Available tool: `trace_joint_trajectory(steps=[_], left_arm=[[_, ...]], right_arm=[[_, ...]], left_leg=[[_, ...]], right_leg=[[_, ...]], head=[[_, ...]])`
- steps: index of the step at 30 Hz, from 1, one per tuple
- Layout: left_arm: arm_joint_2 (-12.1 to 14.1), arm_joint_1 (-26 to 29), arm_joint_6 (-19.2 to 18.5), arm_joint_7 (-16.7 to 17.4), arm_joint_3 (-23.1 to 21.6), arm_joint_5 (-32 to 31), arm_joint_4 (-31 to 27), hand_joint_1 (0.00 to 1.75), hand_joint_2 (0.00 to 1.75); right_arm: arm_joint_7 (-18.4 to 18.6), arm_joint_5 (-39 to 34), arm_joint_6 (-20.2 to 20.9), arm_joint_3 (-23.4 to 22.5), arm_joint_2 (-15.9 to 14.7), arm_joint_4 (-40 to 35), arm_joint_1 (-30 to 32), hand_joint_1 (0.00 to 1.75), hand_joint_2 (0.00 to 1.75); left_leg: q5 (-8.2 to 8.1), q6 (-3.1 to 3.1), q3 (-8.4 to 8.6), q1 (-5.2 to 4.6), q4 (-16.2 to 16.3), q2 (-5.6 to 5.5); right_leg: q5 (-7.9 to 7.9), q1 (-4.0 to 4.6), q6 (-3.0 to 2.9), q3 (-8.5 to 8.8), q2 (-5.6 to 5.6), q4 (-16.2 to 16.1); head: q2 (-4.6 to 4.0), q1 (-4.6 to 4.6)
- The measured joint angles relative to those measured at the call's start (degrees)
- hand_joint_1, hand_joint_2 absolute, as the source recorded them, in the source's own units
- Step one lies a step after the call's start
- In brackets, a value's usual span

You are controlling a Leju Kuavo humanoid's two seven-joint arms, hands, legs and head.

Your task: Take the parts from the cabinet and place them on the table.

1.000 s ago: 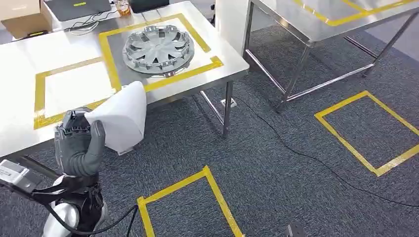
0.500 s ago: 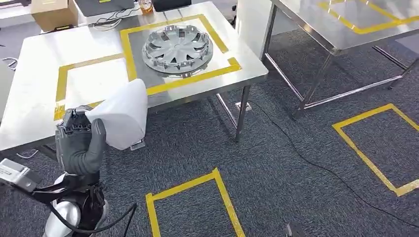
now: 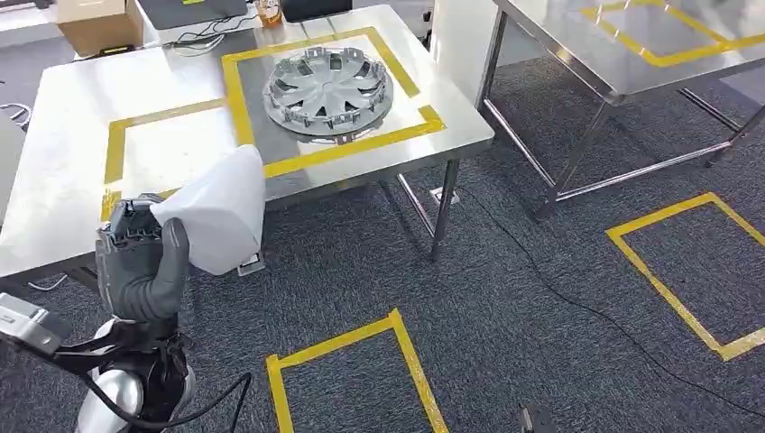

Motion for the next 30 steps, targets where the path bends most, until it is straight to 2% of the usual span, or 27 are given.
trace_joint_trajectory(steps=[1, 2, 4, 5, 6, 7, 8, 9, 10, 11, 12, 14, 16, 17, 19, 20, 21, 22, 23, 25, 26, 27, 29, 30], left_arm=[[0.0, 0.0, 0.0, 0.1, 0.0, -0.1, -0.1, 1.75, 1.75], [-0.1, -0.2, -0.1, 0.2, 0.0, -0.3, -0.1, 1.75, 1.75], [-0.2, -0.1, -0.2, 0.4, 0.0, -0.6, -0.1, 1.75, 1.75], [-0.2, 0.0, -0.2, 0.4, 0.0, -0.9, 0.0, 1.75, 1.75], [-0.2, 0.0, -0.2, 0.4, 0.0, -1.0, 0.0, 1.75, 1.75], [-0.2, 0.0, -0.2, 0.4, 0.0, -1.1, 0.0, 1.75, 1.75], [-0.2, 0.0, -0.2, 0.4, 0.0, -1.1, 0.0, 1.75, 1.75], [-0.2, 0.0, -0.2, 0.4, 0.0, -1.1, 0.0, 1.75, 1.75], [-0.3, 0.0, -0.3, 0.4, 0.0, -1.1, 0.0, 1.75, 1.75], [-0.3, 0.0, -0.3, 0.5, 0.0, -1.1, 0.0, 1.75, 1.75], [-0.3, -0.1, -0.3, 0.5, 0.0, -1.1, 0.0, 1.75, 1.75], [-0.3, -0.1, -0.5, 0.5, 0.0, -1.1, 0.0, 1.75, 1.75], [-0.3, -0.2, -0.5, 0.5, 0.0, -1.2, -0.1, 1.75, 1.75], [-0.3, -0.5, -0.7, 0.5, 0.1, -1.2, -0.1, 1.75, 1.75], [-0.4, -0.5, -0.7, 0.5, 0.1, -1.2, -0.1, 1.75, 1.75], [-0.4, -0.4, -0.7, 0.5, 0.1, -1.2, 0.0, 1.75, 1.75], [-0.4, -0.4, -0.7, 0.5, 0.1, -1.2, 0.0, 1.75, 1.75], [-0.4, -0.4, -0.7, 0.5, 0.1, -1.2, 0.1, 1.75, 1.75], [-0.4, -0.4, -0.7, 0.5, 0.1, -1.2, 0.2, 1.75, 1.75], [-0.4, -0.4, -0.7, 0.5, 0.1, -1.2, 0.2, 1.75, 1.75], [-0.3, -0.4, -0.7, 0.4, 0.2, -1.2, 0.2, 1.75, 1.75], [-0.4, -0.5, -0.7, 0.4, 0.2, -1.2, 0.2, 1.75, 1.75], [-0.4, -0.6, -0.7, 0.4, 0.1, -1.1, 0.2, 1.75, 1.75], [-0.4, -0.6, -0.8, 0.4, 0.2, -1.1, 0.2, 1.75, 1.75]], right_arm=[[0.0, -0.1, 0.0, 0.0, 0.0, 0.0, 0.0, 0.0, 0.0], [0.0, -0.1, 0.0, 0.0, 0.0, 0.0, 0.0, 0.0, 0.0], [0.0, -0.1, 0.0, 0.0, -0.1, 0.0, 0.0, 0.0, 0.0], [0.1, -0.1, 0.0, 0.0, -0.1, 0.0, 0.1, 0.0, 0.0], [0.1, -0.1, 0.0, 0.0, -0.2, 0.0, 0.1, 0.0, 0.0], [0.1, -0.1, 0.0, 0.0, -0.2, 0.0, 0.1, 0.0, 0.0], [0.1, -0.1, 0.0, 0.0, -0.2, 0.0, 0.1, 0.0, 0.0], [0.1, -0.1, 0.0, 0.0, -0.2, 0.0, 0.1, 0.0, 0.0], [0.1, -0.1, 0.0, 0.0, -0.2, 0.0, 0.1, 0.0, 0.0], [0.1, -0.1, 0.0, 0.0, -0.2, 0.0, 0.0, 0.0, 0.0], [0.1, -0.1, 0.0, 0.0, -0.2, 0.0, -0.1, 0.0, 0.0], [0.2, -0.1, -0.1, 0.0, -0.2, 0.0, -0.2, 0.0, 0.0], [0.1, -0.1, -0.1, 0.0, 0.0, 0.0, -0.2, 0.0, 0.0], [0.1, -0.1, -0.1, 0.0, -0.1, 0.0, -0.3, 0.0, 0.0], [0.1, -0.1, -0.1, 0.0, -0.1, 0.0, -0.3, 0.0, 0.0], [0.1, -0.2, -0.1, 0.0, -0.1, 0.0, -0.2, 0.0, 0.0], [0.1, -0.2, -0.1, 0.0, -0.1, 0.0, -0.1, 0.0, 0.0], [0.1, -0.2, -0.1, 0.0, -0.1, 0.0, 0.0, 0.0, 0.0], [0.1, -0.2, -0.1, 0.0, -0.1, 0.0, 0.0, 0.0, 0.0], [0.1, -0.2, -0.1, 0.0, -0.1, 0.0, -0.1, 0.0, 0.0], [0.1, -0.2, -0.1, 0.0, 0.1, 0.0, -0.1, 0.0, 0.0], [0.1, -0.2, -0.1, 0.0, 0.2, 0.0, -0.4, 0.0, 0.0], [0.1, -0.2, -0.1, 0.0, 0.2, 0.0, -0.5, 0.0, 0.0], [0.1, -0.2, -0.1, 0.0, 0.2, 0.0, -0.5, 0.0, 0.0]], left_leg=[[0.56, 0.29, 0.91, 0.37, -0.7, -0.1], [0.58, 0.8, 1.23, 0.36, -0.8, -0.08], [0.26, 1.18, 1.49, 0.08, -0.7, -0.2], [0.05, 1.22, 1.64, -0.11, -0.7, -0.47], [-0.12, 1.22, 1.8, -0.18, -0.7, -0.7], [-0.43, 1.15, 2.21, -0.21, -0.7, -0.88], [-0.85, 1.0, 2.78, -0.21, -0.6, -1.05], [-1.39, 0.85, 3.43, -0.19, -0.5, -1.2], [-2.05, 0.59, 3.81, -0.23, -0.3, -1.27], [-2.64, 0.17, 3.55, -0.71, -0.1, -1.39], [-2.93, -0.06, 3.54, -0.69, 0.0, -1.45], [-3.33, -0.57, 3.72, -0.51, -0.3, -1.41], [-4.32, -1.09, 4.24, -0.37, 0.3, -1.12], [-5.4, -1.51, 3.01, -0.3, 2.9, -0.77], [-9.23, -2.11, -2.59, 0.2, 12.4, -0.48], [-10.49, -2.26, -5.82, 0.37, 17.3, -0.43], [-10.11, -2.37, -8.22, 0.45, 20.0, -0.29], [-7.94, -2.32, -8.79, 0.46, 19.1, -0.19], [-4.62, -2.17, -8.02, 0.45, 15.7, -0.19], [3.29, -1.43, -4.22, 0.32, 5.0, -0.17], [3.38, -0.96, -2.86, 0.08, 3.2, -0.15], [3.33, -0.57, -2.39, -0.27, 2.4, 0.01], [2.14, -0.01, -2.47, -0.46, 1.8, -0.03], [2.12, 0.13, -2.5, -0.47, 1.4, -0.2]], right_leg=[[-0.1, -0.15, -0.06, -0.64, 0.05, 1.1], [-1.52, -0.12, -0.35, -1.94, 0.19, 3.8], [-5.18, -0.12, -0.76, -7.31, 0.32, 13.8], [-6.21, -0.12, -0.53, -10.38, 0.32, 18.7], [-5.99, -0.13, -0.3, -11.19, 0.32, 19.4], [-4.74, -0.13, 0.16, -10.84, 0.32, 17.8], [-2.36, -0.13, 0.74, -8.95, 0.32, 13.5], [0.48, -0.15, 1.23, -6.15, 0.32, 7.3], [2.87, -0.18, 1.45, -3.53, 0.32, 1.5], [2.45, 0.11, 0.42, -2.73, 0.44, 1.0], [2.34, 0.11, -0.23, -2.67, 0.45, 0.6], [1.81, 0.42, -1.12, -2.68, 0.47, 0.7], [1.35, -0.21, -1.83, -1.81, 0.64, 0.4], [0.91, -0.26, -2.48, -1.34, 0.62, 0.4], [0.1, -0.13, -2.51, -0.75, 0.62, 0.4], [-0.33, -0.08, -2.51, -0.33, 0.62, 0.4], [-0.84, -0.04, -2.45, 0.25, 0.63, 0.4], [-1.39, -0.03, -2.37, 1.05, 0.64, 0.4], [-1.8, 0.0, -2.3, 1.91, 0.65, 0.4], [-3.19, 0.11, -2.03, 4.28, 0.77, 0.4], [-3.69, 0.1, -1.81, 4.75, 0.76, 0.2], [-3.97, 0.44, -1.4, 4.83, 0.93, 0.1], [-4.23, 0.26, -0.95, 4.43, 0.6, 0.0], [-4.28, 0.31, -0.66, 4.59, 0.46, -0.4]], head=[[0.0, 0.2], [0.0, 0.26], [0.0, 0.39], [0.0, 0.46], [0.0, 0.44], [0.0, 0.42], [0.0, 0.44], [0.0, 0.44], [0.0, 0.48], [0.0, 0.54], [0.0, 0.44], [0.0, 0.46], [0.0, 0.48], [0.0, -0.04], [0.0, 0.0], [0.0, -0.06], [0.0, -0.02], [0.0, -0.09], [0.0, -0.06], [0.0, -0.11], [0.0, 0.15], [0.0, 0.26], [0.0, 0.05], [0.0, 0.07]])
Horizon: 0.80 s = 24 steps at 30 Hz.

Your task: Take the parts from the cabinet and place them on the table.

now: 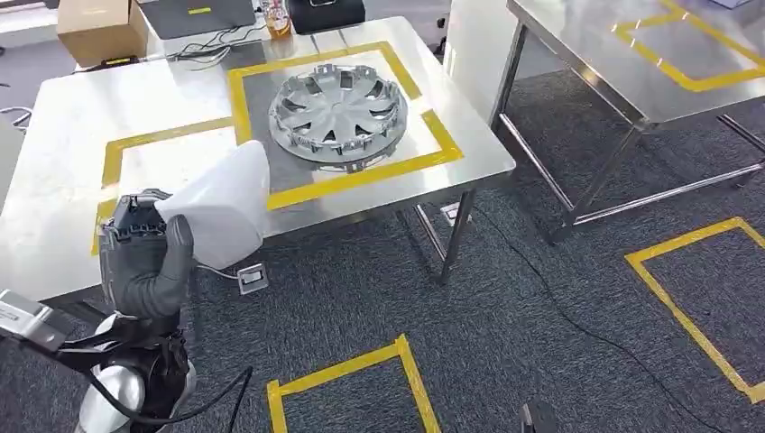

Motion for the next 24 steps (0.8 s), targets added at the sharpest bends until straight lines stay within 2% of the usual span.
trace_joint_trajectory(steps=[1, 2, 3, 5, 6, 7, 8, 10, 11, 12, 13, 15, 16, 17, 18, 20, 21, 22, 23, 24], left_arm=[[0.0, 0.0, 0.0, 0.0, 0.0, 0.0, 0.0, 1.75, 1.75], [-0.1, -0.1, 0.0, 0.0, 0.0, 0.0, 0.0, 1.75, 1.75], [-0.2, -0.3, 0.0, 0.0, 0.0, 0.0, 0.0, 1.75, 1.75], [-0.2, -0.3, 0.0, 0.0, 0.0, 0.0, 0.2, 1.75, 1.75], [-0.2, -0.3, 0.0, 0.0, -0.1, 0.0, 0.3, 1.75, 1.75], [-0.3, -0.3, 0.0, 0.0, -0.1, 0.0, 0.4, 1.75, 1.75], [-0.3, -0.3, 0.0, 0.0, -0.1, 0.1, 0.5, 1.75, 1.75], [-0.3, -0.3, -0.1, 0.0, -0.1, 0.1, 0.5, 1.75, 1.75], [-0.3, -0.3, -0.1, 0.0, -0.1, 0.1, 0.6, 1.75, 1.75], [-0.3, -0.4, -0.1, -0.1, -0.1, 0.2, 0.7, 1.75, 1.75], [-0.3, -0.4, 0.0, -0.1, -0.1, 0.2, 0.7, 1.75, 1.75], [-0.3, -0.4, 0.0, -0.1, -0.2, 0.2, 0.7, 1.75, 1.75], [-0.3, -0.4, 0.0, -0.1, -0.1, 0.2, 0.7, 1.75, 1.75], [-0.3, -0.4, 0.0, -0.1, -0.1, 0.2, 0.7, 1.75, 1.75], [-0.2, -0.5, 0.0, -0.2, -0.1, 0.2, 0.7, 1.75, 1.75], [-0.2, -0.4, 0.0, -0.2, -0.1, 0.2, 0.8, 1.75, 1.75], [-0.2, -0.3, 0.0, -0.2, -0.1, 0.2, 0.8, 1.75, 1.75], [-0.2, -0.3, 0.0, -0.2, -0.1, 0.2, 0.9, 1.75, 1.75], [-0.2, -0.3, 0.0, -0.2, -0.1, 0.2, 1.0, 1.75, 1.75], [-0.2, -0.4, 0.0, -0.2, -0.1, 0.2, 1.0, 1.75, 1.75]], right_arm=[[0.0, 0.0, 0.0, 0.0, 0.0, 0.0, 0.0, 0.0, 0.0], [0.0, 0.0, 0.0, 0.0, 0.0, 0.0, -0.1, 0.0, 0.0], [0.0, 0.0, 0.0, 0.0, 0.0, 0.0, -0.1, 0.0, 0.0], [0.0, -0.1, 0.0, 0.0, -0.2, 0.0, 0.0, 0.0, 0.0], [0.0, -0.2, 0.0, 0.0, -0.2, 0.1, 0.1, 0.0, 0.0], [0.0, -0.2, 0.0, 0.0, -0.3, 0.1, 0.1, 0.0, 0.0], [0.0, -0.2, 0.0, 0.0, -0.3, 0.1, 0.1, 0.0, 0.0], [0.0, -0.2, 0.0, 0.0, -0.4, 0.1, 0.0, 0.0, 0.0], [0.0, -0.2, 0.0, 0.0, -0.4, 0.1, 0.0, 0.0, 0.0], [0.0, -0.2, 0.0, 0.0, -0.4, 0.1, 0.0, 0.0, 0.0], [0.0, -0.2, 0.0, 0.0, -0.4, 0.1, -0.1, 0.0, 0.0], [0.0, -0.2, 0.0, 0.0, -0.4, 0.1, -0.1, 0.0, 0.0], [0.0, -0.2, 0.0, 0.0, -0.2, 0.1, -0.1, 0.0, 0.0], [0.0, -0.2, 0.0, 0.0, -0.1, 0.1, -0.1, 0.0, 0.0], [0.0, -0.2, 0.0, -0.1, -0.3, 0.1, -0.1, 0.0, 0.0], [-0.1, -0.2, 0.0, -0.1, -0.2, 0.1, -0.1, 0.0, 0.0], [-0.1, -0.2, 0.0, -0.1, -0.2, 0.1, -0.1, 0.0, 0.0], [-0.1, -0.2, 0.0, -0.1, -0.2, 0.1, -0.1, 0.0, 0.0], [-0.1, -0.2, 0.0, -0.1, -0.2, 0.1, 0.0, 0.0, 0.0], [-0.1, -0.2, 0.0, -0.1, -0.2, 0.1, 0.0, 0.0, 0.0]], left_leg=[[0.35, 0.33, 0.83, 0.74, -1.2, -0.01], [0.28, 0.5, 1.33, 0.61, -1.8, -0.05], [0.1, 0.81, 1.56, 0.56, -1.8, -0.02], [-0.38, 1.2, 1.86, 0.38, -1.8, -0.08], [-0.61, 1.22, 2.01, 0.3, -1.7, -0.21], [-0.86, 1.17, 2.34, 0.27, -1.7, -0.41], [-1.2, 1.08, 2.81, 0.26, -1.7, -0.51], [-2.06, 0.71, 3.97, 0.27, -1.6, -0.7], [-2.49, 0.4, 4.03, 0.16, -1.5, -0.72], [-2.91, 0.08, 4.04, -0.31, -1.0, -0.86], [-2.95, -0.01, 3.96, -0.3, -1.0, -0.86], [-3.14, -0.29, 3.99, -0.17, -1.1, -0.78], [-3.6, -0.56, 4.02, -0.15, -0.8, -0.76], [-4.46, -0.98, 3.5, -0.11, 0.3, -0.64], [-6.31, -1.45, 2.13, 0.09, 3.5, -0.48], [-10.48, -2.06, -2.98, 0.69, 13.5, -0.25], [-11.42, -2.2, -5.25, 0.85, 17.4, -0.15], [-10.91, -2.21, -6.34, 0.94, 18.6, -0.01], [-8.89, -2.15, -5.77, 0.97, 16.7, 0.03], [-5.94, -1.98, -3.77, 0.96, 12.1, 0.04]], right_leg=[[-0.44, 0.06, 0.13, -0.23, -0.04, 0.2], [-1.04, 0.06, 0.02, -1.0, 0.0, 2.0], [-2.53, -0.02, -0.2, -3.15, 0.02, 6.0], [-5.49, -0.09, -0.27, -9.44, 0.02, 16.1], [-5.81, -0.09, -0.01, -11.98, 0.02, 19.4], [-4.81, -0.09, 0.42, -13.11, 0.01, 19.6], [-2.53, -0.09, 1.05, -12.48, 0.01, 16.7], [3.79, -0.1, 2.03, -8.2, 0.0, 5.2], [5.56, -0.09, 1.75, -6.86, -0.02, 1.0], [5.56, 0.07, 0.91, -6.21, 0.07, 0.8], [5.55, 0.11, 0.22, -6.35, 0.07, 0.9], [5.41, 0.34, -0.43, -6.37, 0.13, 0.9], [5.47, -0.33, -0.74, -6.15, 0.14, 0.7], [5.28, -0.39, -1.03, -5.87, 0.18, 0.7], [5.05, -0.44, -1.39, -5.66, 0.17, 0.7], [4.88, -0.39, -1.59, -5.58, 0.15, 0.7], [4.69, -0.36, -1.74, -5.56, 0.15, 0.7], [4.52, -0.36, -1.67, -5.42, 0.16, 0.7], [4.36, -0.36, -1.61, -5.13, 0.17, 0.7], [4.15, -0.34, -1.56, -4.71, 0.21, 0.7]], head=[[0.0, -0.02], [0.0, 0.09], [0.0, 0.09], [0.0, 0.07], [0.0, 0.11], [0.0, 0.07], [0.0, 0.07], [0.0, 0.09], [0.0, 0.15], [0.0, 0.13], [0.0, 0.0], [0.0, 0.04], [0.0, 0.07], [0.0, 0.02], [0.0, -0.53], [0.0, -0.5], [0.0, -0.53], [0.0, -0.54], [0.0, -0.55], [0.0, -0.57]])
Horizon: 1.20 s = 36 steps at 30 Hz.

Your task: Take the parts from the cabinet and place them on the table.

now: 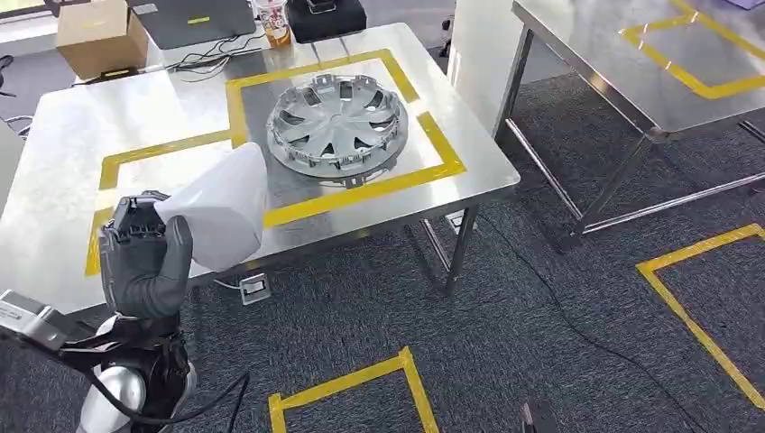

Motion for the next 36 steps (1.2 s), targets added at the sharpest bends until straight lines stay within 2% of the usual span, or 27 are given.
trace_joint_trajectory(steps=[2, 4, 5, 6, 8, 9, 12, 13, 14, 16, 17, 18, 19, 20, 21, 22, 23, 24, 25, 26, 28, 29, 30, 31, 33, 34, 36], left_arm=[[0.0, -0.1, 0.0, 0.0, 0.0, 0.0, 0.0, 1.75, 1.75], [0.0, -0.1, 0.0, -0.1, 0.0, 0.0, 0.0, 1.75, 1.75], [0.0, 0.0, 0.0, -0.1, 0.0, 0.0, 0.0, 1.75, 1.75], [0.0, 0.0, 0.0, -0.1, 0.0, 0.0, 0.0, 1.75, 1.75], [-0.1, 0.1, 0.1, -0.1, 0.0, 0.0, -0.2, 1.75, 1.75], [-0.1, -0.1, 0.1, -0.1, 0.0, 0.0, -0.2, 1.75, 1.75], [-0.1, 0.2, 0.1, -0.1, 0.0, 0.0, -0.1, 1.75, 1.75], [-0.1, 0.3, 0.1, -0.1, -0.1, 0.0, -0.1, 1.75, 1.75], [-0.1, 0.4, 0.2, -0.1, 0.0, 0.0, -0.1, 1.75, 1.75], [-0.1, 0.4, 0.2, -0.1, 0.0, 0.0, -0.1, 1.75, 1.75], [-0.1, 0.4, 0.2, -0.1, -0.1, 0.0, -0.1, 1.75, 1.75], [-0.1, 0.3, 0.3, -0.2, -0.1, 0.0, 0.0, 1.75, 1.75], [-0.1, 0.5, 0.3, -0.1, -0.1, 0.0, 0.0, 1.75, 1.75], [-0.1, 0.3, 0.5, -0.1, -0.1, -0.1, 0.0, 1.75, 1.75], [-0.1, 0.3, 0.5, -0.2, -0.1, -0.1, -0.1, 1.75, 1.75], [-0.1, 0.2, 0.5, -0.2, -0.1, -0.1, -0.1, 1.75, 1.75], [-0.1, 0.2, 0.5, -0.2, -0.1, -0.1, -0.2, 1.75, 1.75], [-0.1, 0.1, 0.5, -0.3, -0.1, -0.1, -0.2, 1.75, 1.75], [-0.1, 0.1, 0.5, -0.3, -0.1, -0.1, -0.1, 1.75, 1.75], [0.0, 0.2, 0.5, -0.3, -0.1, -0.1, -0.1, 1.75, 1.75], [0.0, 0.2, 0.4, -0.5, -0.1, -0.1, -0.1, 1.75, 1.75], [0.0, 0.2, 0.4, -0.5, -0.1, -0.1, 0.0, 1.75, 1.75], [0.0, 0.2, 0.4, -0.5, -0.1, -0.1, 0.0, 1.75, 1.75], [0.0, 0.2, 0.4, -0.5, -0.1, -0.1, 0.0, 1.75, 1.75], [0.0, 0.2, 0.4, -0.5, -0.1, -0.1, 0.0, 1.75, 1.75], [0.0, 0.2, 0.3, -0.6, -0.1, -0.1, 0.0, 1.75, 1.75], [0.0, 0.2, 0.1, -0.7, -0.2, 0.0, 0.0, 1.75, 1.75]], right_arm=[[0.0, 0.0, 0.0, 0.0, 0.1, 0.0, 0.0, 0.0, 0.0], [0.0, 0.0, 0.0, 0.0, 0.3, 0.0, -0.2, 0.0, 0.0], [-0.1, 0.0, 0.0, 0.0, 0.3, 0.0, -0.2, 0.0, 0.0], [-0.1, 0.0, 0.0, 0.0, 0.3, 0.0, -0.1, 0.0, 0.0], [-0.1, 0.0, 0.0, 0.0, 0.4, 0.0, -0.3, 0.0, 0.0], [-0.1, 0.0, 0.0, 0.0, 0.5, 0.0, -0.4, 0.0, 0.0], [-0.1, 0.0, 0.0, 0.0, 0.2, 0.0, -0.2, 0.0, 0.0], [-0.1, 0.0, 0.0, 0.0, 0.1, 0.0, 0.0, 0.0, 0.0], [-0.1, 0.0, 0.0, 0.0, 0.1, 0.0, 0.1, 0.0, 0.0], [-0.1, 0.0, 0.0, 0.0, 0.0, 0.0, 0.2, 0.0, 0.0], [-0.1, 0.0, 0.0, 0.0, -0.1, 0.0, 0.3, 0.0, 0.0], [-0.1, 0.0, 0.1, 0.0, -0.1, 0.2, 0.6, 0.0, 0.0], [-0.1, 0.0, 0.1, 0.0, -0.1, 0.2, 0.4, 0.0, 0.0], [-0.1, 0.0, 0.1, 0.0, -0.1, 0.2, 0.5, 0.0, 0.0], [-0.1, 0.0, 0.1, 0.0, 0.0, 0.2, 0.5, 0.0, 0.0], [-0.1, 0.0, 0.1, 0.0, 0.0, 0.2, 0.3, 0.0, 0.0], [-0.1, 0.0, 0.1, 0.0, 0.1, 0.2, 0.3, 0.0, 0.0], [-0.2, 0.0, 0.1, 0.0, 0.0, 0.2, 0.2, 0.0, 0.0], [-0.2, 0.0, 0.1, 0.0, -0.1, 0.2, 0.2, 0.0, 0.0], [-0.2, 0.0, 0.1, 0.0, -0.1, 0.2, 0.3, 0.0, 0.0], [-0.2, 0.0, 0.1, 0.0, -0.1, 0.3, 0.4, 0.0, 0.0], [-0.1, 0.0, 0.1, 0.0, -0.1, 0.3, 0.4, 0.0, 0.0], [-0.2, 0.0, 0.1, 0.0, -0.1, 0.3, 0.3, 0.0, 0.0], [-0.1, 0.0, 0.1, 0.0, -0.1, 0.3, 0.3, 0.0, 0.0], [-0.2, 0.0, 0.1, 0.0, 0.0, 0.3, 0.3, 0.0, 0.0], [-0.1, 0.0, 0.1, 0.0, 0.0, 0.3, 0.1, 0.0, 0.0], [-0.1, 0.0, 0.1, 0.0, 0.0, 0.3, -0.1, 0.0, 0.0]], left_leg=[[5.16, 1.0, 5.29, -0.26, -11.1, 0.19], [3.13, 1.36, 6.1, -0.79, -13.0, 0.5], [2.97, 1.61, 6.19, -0.95, -13.5, 0.44], [2.91, 2.03, 6.56, -0.91, -14.4, 0.23], [2.96, 3.12, 8.85, -0.53, -14.9, -0.03], [2.75, 3.46, 9.49, -0.53, -14.9, 0.08], [1.42, 3.67, 10.9, -0.75, -14.9, -0.1], [0.76, 3.55, 11.7, -0.76, -14.9, -0.27], [0.0, 3.4, 12.68, -0.71, -14.9, -0.47], [-1.92, 3.01, 15.21, -0.53, -14.9, -0.57], [-3.15, 2.68, 15.99, -0.49, -14.9, -0.55], [-4.19, 2.33, 17.06, -0.72, -14.6, -0.54], [-4.93, 1.92, 17.37, -0.8, -15.0, -0.71], [-5.25, 1.54, 17.72, -0.81, -15.8, -0.69], [-4.9, 1.27, 18.59, -0.74, -15.5, -0.69], [-3.92, 1.08, 18.05, -0.7, -14.4, -0.65], [-2.34, 0.86, 15.89, -0.62, -10.5, -0.46], [-0.54, 0.72, 12.55, -0.59, -5.0, -0.38], [-0.99, 0.49, 9.3, -0.47, -0.5, -0.35], [-3.58, 0.22, 6.64, -0.3, 2.4, -0.33], [-10.64, -0.26, 2.99, 0.01, 3.7, -0.29], [-11.26, -0.37, 2.13, 0.12, 2.8, -0.17], [-9.34, -0.38, 2.06, 0.2, 0.2, -0.05], [-5.31, -0.3, 2.7, 0.23, -3.7, -0.03], [5.06, 0.28, 4.07, 0.16, -12.4, 0.17], [5.17, 0.57, 3.67, -0.3, -13.1, 0.16], [4.7, 1.17, 3.89, -0.44, -12.9, -0.02]], right_leg=[[-0.47, 0.08, 0.26, 0.87, 0.04, -0.1], [-0.99, 0.25, 0.99, 0.82, 0.0, -0.4], [-0.99, 0.19, 1.44, 1.23, -0.16, -0.9], [0.31, 0.22, 2.18, 1.38, -0.23, 0.5], [-0.39, 0.06, 2.55, 0.97, -0.26, 1.1], [-1.19, 0.08, 2.2, -0.05, -0.2, 3.5], [-4.96, 0.07, 1.97, -9.07, -0.16, 17.2], [-5.99, 0.07, 2.04, -11.09, -0.17, 18.6], [-6.27, 0.05, 2.22, -11.53, -0.18, 17.4], [-4.49, -0.09, 3.12, -9.79, -0.22, 9.4], [-0.45, -0.14, 4.14, -8.54, -0.31, 4.1], [6.5, -0.12, 5.0, -8.17, -0.64, 0.7], [6.73, 0.16, 3.12, -7.71, -0.78, 0.6], [6.34, 0.49, 1.89, -7.14, -0.57, 0.7], [6.1, 0.4, 1.33, -7.01, -0.5, 0.4], [5.82, 0.33, 0.79, -6.4, -0.48, 0.4], [5.49, -0.07, 0.45, -5.65, -0.3, 0.0], [4.97, -0.11, 0.03, -4.9, -0.28, -0.3], [4.51, -0.13, -0.38, -4.25, -0.21, -0.6], [3.92, -0.14, -0.36, -3.52, -0.07, -0.8], [2.6, -0.12, -0.35, -2.04, 0.37, -0.9], [2.04, -0.12, -0.28, -1.27, 0.58, -0.9], [1.43, -0.09, -0.19, -0.37, 0.75, -0.9], [0.87, -0.07, -0.08, 0.51, 0.82, -0.9], [-0.06, -0.05, 0.23, 1.29, 0.82, -1.1], [-0.44, 0.3, 0.63, 2.29, 1.06, -0.7], [-1.28, 0.28, 1.35, 2.26, 1.16, -1.0]], head=[[0.0, 0.02], [0.0, 0.04], [0.0, 0.09], [0.0, 0.06], [0.0, 0.19], [0.0, 0.37], [0.0, 0.5], [0.0, 0.48], [0.0, 0.5], [0.0, 0.52], [0.0, 0.52], [0.0, 0.81], [0.0, 0.79], [0.0, 0.46], [0.0, 0.59], [0.02, 0.52], [0.02, 0.54], [0.02, 0.3], [0.0, 0.39], [0.02, 0.37], [0.02, 0.37], [0.02, 0.37], [0.0, 0.35], [0.0, 0.35], [0.0, 0.39], [0.02, 0.46], [0.0, 0.35]])
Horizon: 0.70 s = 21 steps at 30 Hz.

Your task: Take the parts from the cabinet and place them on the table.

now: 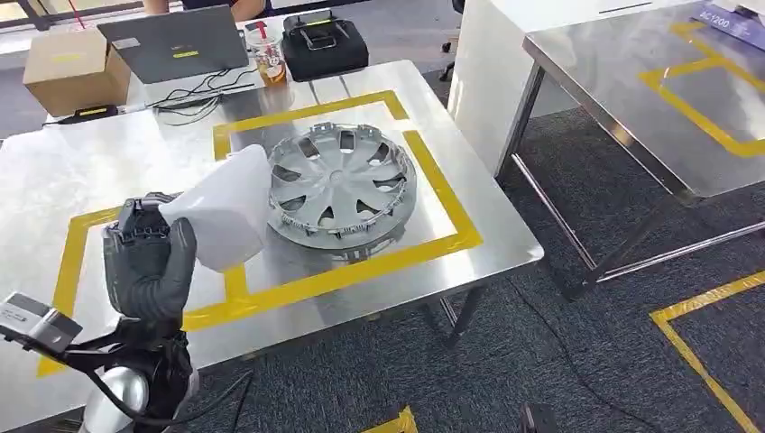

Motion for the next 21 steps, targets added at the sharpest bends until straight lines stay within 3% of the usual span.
trace_joint_trajectory(steps=[1, 2, 3, 4, 6, 7, 8, 9, 10, 11, 12, 13, 14, 16, 17, 18, 19, 21], left_arm=[[0.0, -0.1, -0.1, -0.2, 0.1, 0.0, 0.0, 1.75, 1.75], [-0.1, -0.1, -0.2, -0.4, 0.1, 0.3, -0.2, 1.75, 1.75], [-0.2, -0.1, -0.5, -0.6, 0.1, 0.6, -0.2, 1.75, 1.75], [-0.2, -0.3, -0.9, -0.7, 0.1, 0.9, -0.2, 1.75, 1.75], [-0.3, -0.3, -1.6, -0.8, 0.1, 1.8, -0.2, 1.75, 1.75], [-0.3, -0.3, -1.9, -0.8, 0.1, 2.2, -0.2, 1.75, 1.75], [-0.3, -0.2, -2.0, -0.9, 0.1, 2.4, -0.2, 1.75, 1.75], [-0.3, -0.2, -2.3, -0.9, 0.1, 2.6, -0.2, 1.75, 1.75], [-0.3, -0.2, -2.5, -0.9, 0.1, 3.0, -0.2, 1.75, 1.75], [-0.4, -0.2, -2.6, -0.9, 0.1, 3.1, -0.2, 1.75, 1.75], [-0.4, -0.3, -2.6, -1.0, 0.1, 3.2, -0.2, 1.75, 1.75], [-0.4, -0.2, -2.6, -1.1, 0.1, 3.2, -0.2, 1.75, 1.75], [-0.5, -0.2, -2.6, -1.2, 0.1, 3.3, -0.2, 1.75, 1.75], [-0.5, -0.2, -2.6, -1.2, 0.1, 3.3, -0.3, 1.75, 1.75], [-0.5, -0.2, -2.6, -1.2, 0.2, 3.3, -0.4, 1.75, 1.75], [-0.5, -0.1, -2.5, -1.3, 0.2, 3.2, -0.5, 1.75, 1.75], [-0.5, -0.1, -2.5, -1.4, 0.3, 3.0, -0.6, 1.75, 1.75], [-0.5, 0.0, -2.4, -1.5, 0.3, 3.0, -0.6, 1.75, 1.75]], right_arm=[[0.0, 0.0, 0.0, 0.0, 0.0, 0.0, -0.1, 0.0, 0.0], [0.0, 0.0, 0.0, 0.0, -0.1, 0.0, -0.1, 0.0, 0.0], [0.0, 0.0, 0.0, 0.0, -0.1, 0.0, 0.0, 0.0, 0.0], [0.0, 0.1, 0.1, 0.0, 0.0, 0.0, -0.1, 0.0, 0.0], [0.0, 0.1, 0.1, 0.0, -0.1, 0.0, -0.2, 0.0, 0.0], [0.0, 0.1, 0.1, 0.0, -0.1, 0.0, -0.2, 0.0, 0.0], [0.0, 0.2, 0.1, 0.0, -0.1, 0.0, -0.2, 0.0, 0.0], [0.0, 0.2, 0.1, 0.0, -0.2, 0.0, -0.2, 0.0, 0.0], [0.0, 0.2, 0.1, 0.0, -0.2, 0.0, -0.2, 0.0, 0.0], [0.0, 0.2, 0.1, 0.0, -0.2, 0.0, -0.3, 0.0, 0.0], [0.0, 0.2, 0.1, 0.0, -0.4, 0.0, -0.3, 0.0, 0.0], [0.0, 0.2, 0.1, 0.0, -0.5, 0.0, -0.3, 0.0, 0.0], [0.0, 0.2, 0.1, 0.0, -0.5, 0.0, -0.3, 0.0, 0.0], [0.0, 0.2, 0.1, 0.0, -0.5, 0.0, -0.3, 0.0, 0.0], [-0.1, 0.3, 0.1, 0.0, -0.4, 0.0, -0.3, 0.0, 0.0], [-0.2, 0.3, 0.1, 0.0, -0.2, 0.0, -0.3, 0.0, 0.0], [-0.2, 0.4, 0.1, 0.0, -0.3, 0.0, -0.3, 0.0, 0.0], [-0.4, 0.6, 0.2, 0.0, -0.3, 0.0, -0.3, 0.0, 0.0]], left_leg=[[0.42, 0.36, 0.17, -0.07, -0.2, -0.1], [1.56, 0.78, 1.43, 0.47, -1.2, -0.13], [1.66, 0.93, 1.97, 0.45, -1.6, -0.09], [1.66, 1.36, 2.09, 0.39, -1.6, -0.03], [1.42, 1.71, 2.05, -0.02, -1.6, -0.08], [1.31, 1.85, 2.03, -0.21, -1.6, -0.18], [1.17, 1.93, 2.12, -0.36, -1.6, -0.32], [1.02, 1.94, 2.28, -0.5, -1.6, -0.5], [0.86, 1.93, 2.5, -0.62, -1.5, -0.6], [0.61, 1.79, 2.78, -0.74, -1.4, -0.76], [0.38, 1.71, 2.83, -0.77, -1.3, -0.78], [-0.01, 1.31, 2.8, -1.29, -1.0, -0.92], [-0.09, 1.15, 2.78, -1.22, -1.0, -0.99], [-0.08, 0.91, 2.82, -1.05, -1.1, -1.0], [-0.36, 0.52, 2.82, -1.3, -0.8, -0.96], [-1.04, 0.05, 2.29, -1.08, 0.0, -0.76], [-3.13, -0.51, 0.98, -0.77, 3.1, -0.54], [-7.66, -1.34, -3.72, -0.04, 12.8, -0.39]], right_leg=[[-0.15, 0.01, 0.31, 0.17, -0.01, -0.2], [-0.47, 0.31, 0.63, 0.34, -0.03, 0.1], [-1.19, 0.17, 0.54, -0.19, -0.4, 1.6], [-2.96, 0.09, 0.14, -1.79, -0.58, 5.0], [-6.78, 0.02, -0.29, -7.57, -0.63, 15.1], [-7.61, 0.01, -0.09, -9.84, -0.64, 18.7], [-7.18, 0.0, 0.24, -10.59, -0.65, 19.2], [-5.73, 0.0, 0.7, -9.87, -0.66, 16.8], [-3.49, 0.01, 1.16, -7.96, -0.67, 12.3], [-0.61, 0.04, 1.45, -4.89, -0.68, 5.5], [1.18, 0.22, 1.08, -2.72, -0.71, 0.5], [1.59, 0.51, 0.31, -2.45, -0.64, 0.2], [1.74, 0.5, -0.17, -2.21, -0.67, 0.2], [1.76, 0.68, -0.6, -2.21, -0.66, 0.1], [1.98, -0.07, -0.98, -1.98, -0.71, -0.3], [2.01, -0.18, -1.06, -1.78, -0.71, -0.4], [1.89, -0.3, -1.37, -1.64, -0.73, -0.4], [1.85, -0.3, -1.57, -1.67, -0.76, -0.3]], head=[[0.0, 0.02], [0.02, 0.08], [0.0, 0.24], [0.0, 0.29], [0.0, 0.24], [0.0, 0.31], [0.0, 0.26], [0.0, 0.28], [0.0, 0.28], [0.0, 0.26], [0.0, 0.26], [0.0, 0.17], [0.0, 0.2], [0.0, 0.18], [0.0, 0.22], [0.0, 0.2], [0.0, -0.35], [0.0, -0.35]])
